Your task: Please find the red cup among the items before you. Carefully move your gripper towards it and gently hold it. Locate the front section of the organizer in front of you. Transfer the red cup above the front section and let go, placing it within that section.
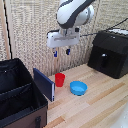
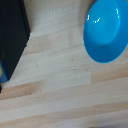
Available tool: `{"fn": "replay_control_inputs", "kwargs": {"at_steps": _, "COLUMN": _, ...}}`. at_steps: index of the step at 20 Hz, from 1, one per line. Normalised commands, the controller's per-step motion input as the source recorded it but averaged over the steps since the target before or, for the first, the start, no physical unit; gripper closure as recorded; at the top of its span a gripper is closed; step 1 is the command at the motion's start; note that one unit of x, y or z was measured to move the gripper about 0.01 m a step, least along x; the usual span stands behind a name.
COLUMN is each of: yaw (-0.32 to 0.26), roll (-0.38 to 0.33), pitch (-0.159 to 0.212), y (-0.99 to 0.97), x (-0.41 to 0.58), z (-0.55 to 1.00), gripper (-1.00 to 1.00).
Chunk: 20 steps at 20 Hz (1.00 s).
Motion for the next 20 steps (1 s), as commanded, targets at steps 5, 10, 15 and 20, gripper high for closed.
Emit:
{"fn": "replay_control_inputs", "kwargs": {"at_steps": 5, "yaw": -0.074, "roll": 0.08, "pitch": 0.102, "y": -0.48, "x": 0.37, "z": -0.28, "gripper": -1.0}}
{"fn": "replay_control_inputs", "kwargs": {"at_steps": 10, "yaw": -0.096, "roll": 0.09, "pitch": 0.13, "y": -0.45, "x": 0.317, "z": -0.32, "gripper": -1.0}}
{"fn": "replay_control_inputs", "kwargs": {"at_steps": 15, "yaw": -0.052, "roll": 0.051, "pitch": 0.08, "y": -0.28, "x": 0.346, "z": -0.3, "gripper": -1.0}}
{"fn": "replay_control_inputs", "kwargs": {"at_steps": 20, "yaw": -0.002, "roll": 0.027, "pitch": 0.042, "y": -0.23, "x": 0.338, "z": -0.35, "gripper": -1.0}}
